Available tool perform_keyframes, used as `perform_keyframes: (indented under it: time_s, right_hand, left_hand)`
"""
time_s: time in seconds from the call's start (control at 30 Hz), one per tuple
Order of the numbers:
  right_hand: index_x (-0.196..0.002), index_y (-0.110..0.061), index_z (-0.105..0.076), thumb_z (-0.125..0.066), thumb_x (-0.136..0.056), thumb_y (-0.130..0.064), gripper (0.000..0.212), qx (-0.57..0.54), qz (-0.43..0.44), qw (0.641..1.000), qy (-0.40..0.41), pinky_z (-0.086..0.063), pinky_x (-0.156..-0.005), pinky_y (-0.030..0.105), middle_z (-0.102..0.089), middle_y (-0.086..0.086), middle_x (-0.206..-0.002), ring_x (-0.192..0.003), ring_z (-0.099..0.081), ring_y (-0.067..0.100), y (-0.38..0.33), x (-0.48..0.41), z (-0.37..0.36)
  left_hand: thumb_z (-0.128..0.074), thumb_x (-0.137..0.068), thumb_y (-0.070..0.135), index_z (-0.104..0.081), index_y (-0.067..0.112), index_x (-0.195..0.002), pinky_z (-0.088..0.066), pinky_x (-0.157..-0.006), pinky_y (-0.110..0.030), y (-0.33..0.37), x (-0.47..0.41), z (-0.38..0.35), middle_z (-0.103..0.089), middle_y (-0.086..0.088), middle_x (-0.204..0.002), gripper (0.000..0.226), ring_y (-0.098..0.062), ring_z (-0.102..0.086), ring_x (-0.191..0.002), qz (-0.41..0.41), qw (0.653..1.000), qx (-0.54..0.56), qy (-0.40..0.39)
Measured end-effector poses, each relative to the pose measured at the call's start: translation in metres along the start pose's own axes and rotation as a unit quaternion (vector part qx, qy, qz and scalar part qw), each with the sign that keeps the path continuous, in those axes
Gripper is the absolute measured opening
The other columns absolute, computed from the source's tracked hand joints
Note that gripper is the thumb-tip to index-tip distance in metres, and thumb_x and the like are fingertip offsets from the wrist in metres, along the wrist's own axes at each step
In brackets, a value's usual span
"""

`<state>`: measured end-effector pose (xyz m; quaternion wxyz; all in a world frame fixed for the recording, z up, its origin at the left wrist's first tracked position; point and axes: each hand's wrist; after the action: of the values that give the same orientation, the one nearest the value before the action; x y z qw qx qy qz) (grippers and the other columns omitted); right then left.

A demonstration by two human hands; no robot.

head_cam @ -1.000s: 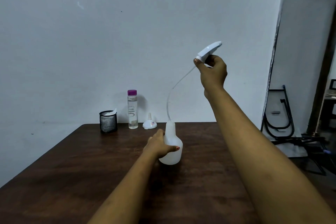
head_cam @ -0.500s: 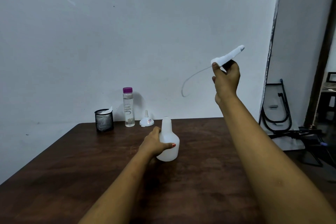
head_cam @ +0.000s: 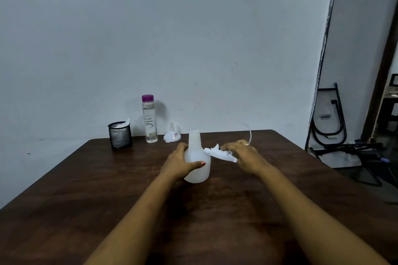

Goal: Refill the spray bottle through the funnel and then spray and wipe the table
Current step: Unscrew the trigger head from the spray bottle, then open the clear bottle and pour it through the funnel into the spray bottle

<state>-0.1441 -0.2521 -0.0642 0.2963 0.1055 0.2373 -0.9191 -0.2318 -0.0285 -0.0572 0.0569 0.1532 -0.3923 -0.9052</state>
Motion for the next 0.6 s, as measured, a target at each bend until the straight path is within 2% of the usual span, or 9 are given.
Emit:
perform_keyframes:
  time_s: [0.1,0.2,0.27,0.33,0.4,0.43,0.5,0.53,0.6]
  right_hand:
    - [-0.124,-0.037,-0.058,-0.046,-0.083,0.008,0.062,-0.011,0.007,1.0,0.014,-0.036,-0.089,0.023,-0.052,-0.016,-0.12,-0.11,-0.041,0.013,0.011,0.01,-0.004]
    - [-0.117,-0.035,-0.063,-0.048,-0.091,0.002,0.048,0.001,0.017,1.0,0.002,-0.026,-0.091,0.02,-0.045,-0.021,-0.122,-0.108,-0.035,0.015,0.027,0.016,-0.002]
    - [-0.107,-0.043,-0.064,-0.05,-0.092,-0.006,0.043,0.004,0.03,0.999,-0.045,-0.029,-0.092,0.023,-0.046,-0.021,-0.116,-0.109,-0.04,0.018,0.034,0.02,-0.002]
    - [-0.093,-0.058,-0.057,-0.054,-0.09,-0.009,0.05,-0.007,0.043,0.997,-0.068,-0.032,-0.096,0.024,-0.049,-0.024,-0.111,-0.112,-0.047,0.018,0.037,0.022,-0.006]
    - [-0.088,-0.061,-0.055,-0.055,-0.089,-0.009,0.052,-0.009,0.057,0.996,-0.066,-0.028,-0.096,0.018,-0.053,-0.028,-0.111,-0.115,-0.049,0.017,0.038,0.02,-0.009]
    - [-0.09,-0.059,-0.057,-0.056,-0.089,-0.009,0.05,-0.009,0.065,0.996,-0.068,-0.027,-0.096,0.016,-0.054,-0.029,-0.11,-0.115,-0.05,0.017,0.038,0.019,-0.011]
    - [-0.096,-0.051,-0.064,-0.057,-0.087,-0.007,0.045,-0.032,0.078,0.993,-0.079,-0.034,-0.1,0.024,-0.059,-0.028,-0.111,-0.115,-0.053,0.018,0.036,0.018,-0.011]
    - [-0.1,-0.044,-0.069,-0.058,-0.086,-0.005,0.042,-0.056,0.081,0.992,-0.085,-0.038,-0.102,0.029,-0.062,-0.023,-0.113,-0.115,-0.055,0.017,0.035,0.018,-0.01]
    - [-0.105,-0.028,-0.073,-0.059,-0.085,0.0,0.037,-0.099,0.076,0.987,-0.101,-0.039,-0.104,0.027,-0.064,-0.008,-0.121,-0.119,-0.055,0.013,0.033,0.018,-0.008]
  left_hand:
    - [-0.076,-0.073,0.044,-0.043,0.022,-0.128,-0.045,-0.095,-0.038,-0.002,0.0,0.002,-0.05,-0.001,-0.134,0.068,-0.021,-0.049,-0.118,-0.003,1.0,0.009,0.001]
    - [-0.076,-0.072,0.044,-0.042,0.023,-0.128,-0.045,-0.094,-0.036,-0.004,-0.003,0.004,-0.05,-0.001,-0.133,0.069,-0.021,-0.049,-0.117,0.003,1.0,0.021,-0.004]
    - [-0.077,-0.073,0.042,-0.041,0.022,-0.129,-0.043,-0.093,-0.034,-0.004,-0.006,0.004,-0.049,-0.002,-0.134,0.07,-0.021,-0.048,-0.118,0.004,1.0,0.027,-0.005]
    - [-0.077,-0.073,0.041,-0.04,0.021,-0.13,-0.042,-0.093,-0.034,-0.004,-0.008,0.002,-0.048,-0.002,-0.136,0.071,-0.021,-0.047,-0.12,0.004,1.0,0.028,-0.004]
    - [-0.077,-0.073,0.041,-0.04,0.021,-0.13,-0.042,-0.092,-0.033,-0.004,-0.009,0.001,-0.048,-0.002,-0.136,0.07,-0.02,-0.047,-0.118,0.003,0.999,0.033,-0.003]
    - [-0.077,-0.073,0.04,-0.04,0.021,-0.129,-0.042,-0.091,-0.032,-0.004,-0.01,0.0,-0.048,-0.002,-0.135,0.07,-0.018,-0.047,-0.114,0.002,0.999,0.037,-0.002]
    - [-0.077,-0.074,0.039,-0.04,0.021,-0.128,-0.04,-0.087,-0.03,-0.004,-0.011,-0.001,-0.048,-0.002,-0.135,0.068,-0.014,-0.044,-0.108,0.001,0.999,0.044,-0.001]
    - [-0.077,-0.074,0.039,-0.04,0.021,-0.128,-0.039,-0.086,-0.029,-0.004,-0.011,-0.001,-0.048,-0.002,-0.135,0.068,-0.013,-0.043,-0.106,0.0,0.999,0.045,0.0]
    - [-0.076,-0.074,0.039,-0.04,0.02,-0.128,-0.039,-0.086,-0.029,-0.004,-0.011,-0.001,-0.048,-0.002,-0.135,0.067,-0.013,-0.043,-0.106,0.001,0.999,0.044,0.002]
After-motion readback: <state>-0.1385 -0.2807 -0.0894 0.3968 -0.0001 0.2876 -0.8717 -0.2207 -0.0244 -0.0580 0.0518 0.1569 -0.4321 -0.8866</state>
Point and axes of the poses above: each hand's wrist, its own x-axis away from the middle knuckle, its own z-axis out of the back of the hand, y = z × x
